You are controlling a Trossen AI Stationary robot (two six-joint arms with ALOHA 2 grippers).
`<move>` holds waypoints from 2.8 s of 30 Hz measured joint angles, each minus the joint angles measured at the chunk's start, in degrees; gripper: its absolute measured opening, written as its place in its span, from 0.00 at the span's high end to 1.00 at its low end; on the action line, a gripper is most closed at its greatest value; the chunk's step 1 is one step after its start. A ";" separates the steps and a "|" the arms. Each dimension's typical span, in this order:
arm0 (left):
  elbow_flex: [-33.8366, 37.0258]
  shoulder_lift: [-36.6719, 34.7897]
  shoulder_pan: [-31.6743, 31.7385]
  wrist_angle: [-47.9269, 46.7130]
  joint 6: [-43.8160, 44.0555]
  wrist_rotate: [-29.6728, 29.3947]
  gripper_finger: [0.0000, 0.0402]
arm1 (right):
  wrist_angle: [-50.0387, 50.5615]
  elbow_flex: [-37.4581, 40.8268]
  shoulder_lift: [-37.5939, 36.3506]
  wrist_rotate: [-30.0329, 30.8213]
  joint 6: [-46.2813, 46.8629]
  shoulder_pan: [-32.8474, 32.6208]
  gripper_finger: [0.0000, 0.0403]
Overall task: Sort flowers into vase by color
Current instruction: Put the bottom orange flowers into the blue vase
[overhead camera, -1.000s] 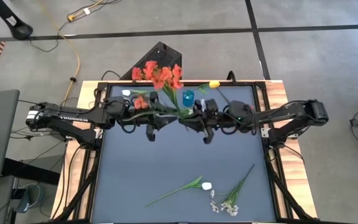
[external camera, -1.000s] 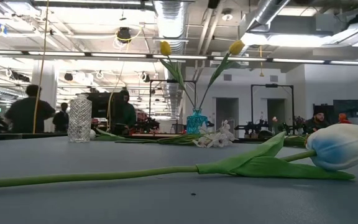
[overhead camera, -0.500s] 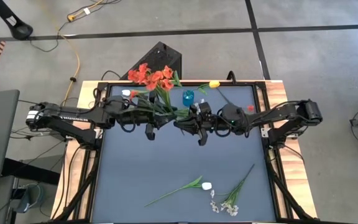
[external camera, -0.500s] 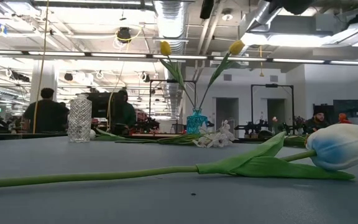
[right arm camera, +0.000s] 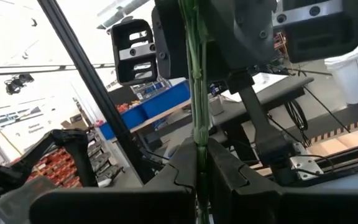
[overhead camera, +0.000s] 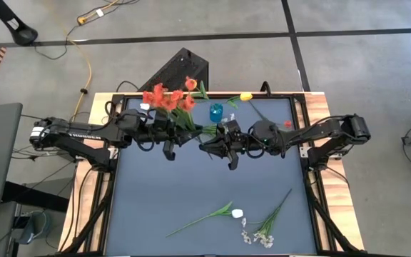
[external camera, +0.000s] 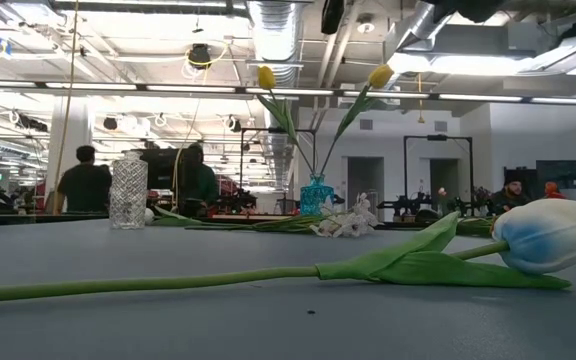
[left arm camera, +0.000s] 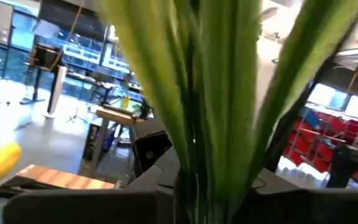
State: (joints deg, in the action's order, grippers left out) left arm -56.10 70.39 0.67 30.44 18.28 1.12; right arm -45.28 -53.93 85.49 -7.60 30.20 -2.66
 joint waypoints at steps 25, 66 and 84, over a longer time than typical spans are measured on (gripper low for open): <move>-0.04 -0.04 -3.40 -13.57 10.13 -10.10 1.00 | 18.79 -6.32 -1.66 -18.86 3.38 5.41 0.39; -0.01 0.00 -4.11 -23.33 19.61 -28.20 1.00 | 43.46 -20.52 7.00 12.43 -12.22 1.38 0.41; 0.00 0.01 -5.62 -28.55 22.65 -30.76 1.00 | 50.59 -25.14 8.61 16.47 -12.72 1.15 0.58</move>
State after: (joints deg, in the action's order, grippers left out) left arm -56.10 70.41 -4.95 1.89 40.93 -29.64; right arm 5.31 -79.07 94.11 8.87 17.47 -1.50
